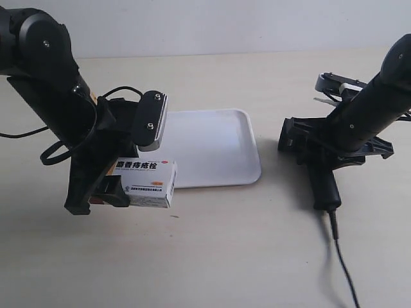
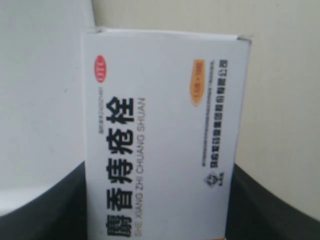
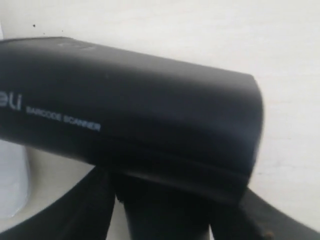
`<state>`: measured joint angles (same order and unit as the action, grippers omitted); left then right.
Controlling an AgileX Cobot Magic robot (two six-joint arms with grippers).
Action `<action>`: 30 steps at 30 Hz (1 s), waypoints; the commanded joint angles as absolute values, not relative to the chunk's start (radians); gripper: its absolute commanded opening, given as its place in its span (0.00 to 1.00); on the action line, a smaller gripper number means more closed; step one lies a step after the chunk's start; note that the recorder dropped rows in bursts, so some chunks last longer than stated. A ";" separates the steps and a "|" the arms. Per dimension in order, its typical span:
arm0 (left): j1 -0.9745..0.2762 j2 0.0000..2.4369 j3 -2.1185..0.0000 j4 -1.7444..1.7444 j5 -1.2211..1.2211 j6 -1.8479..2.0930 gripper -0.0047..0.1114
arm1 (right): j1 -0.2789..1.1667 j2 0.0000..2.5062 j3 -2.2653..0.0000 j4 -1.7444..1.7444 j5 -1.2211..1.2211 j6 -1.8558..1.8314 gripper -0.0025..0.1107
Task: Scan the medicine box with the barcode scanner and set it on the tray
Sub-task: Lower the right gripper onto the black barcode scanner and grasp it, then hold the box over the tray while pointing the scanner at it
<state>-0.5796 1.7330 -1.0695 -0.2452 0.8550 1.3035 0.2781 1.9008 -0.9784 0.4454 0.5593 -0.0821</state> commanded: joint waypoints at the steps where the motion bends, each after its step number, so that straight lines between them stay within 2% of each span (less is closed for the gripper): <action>1: -0.578 1.720 -1.075 -0.252 0.854 1.302 0.04 | 0.280 1.899 -0.984 0.444 0.547 -0.090 0.34; 11: -0.578 1.720 -1.075 -0.252 0.850 1.302 0.04 | 0.280 1.899 -0.984 0.429 0.586 -0.114 0.02; 19: -0.578 1.720 -1.075 -0.232 0.812 1.300 0.04 | 0.280 1.811 -0.984 0.394 0.671 -0.114 0.02; 25: -0.556 1.724 -1.075 -0.104 0.726 1.182 0.04 | 0.397 1.669 -0.984 0.340 0.740 -0.098 0.02; 30: -0.464 1.770 -1.090 -0.123 0.707 1.184 0.04 | 0.476 1.655 -0.984 0.331 0.754 -0.094 0.02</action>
<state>-0.4855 1.7589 -1.0720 -0.1101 0.7198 1.1925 0.4567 1.6656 -0.9784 0.3367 0.7550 -0.0946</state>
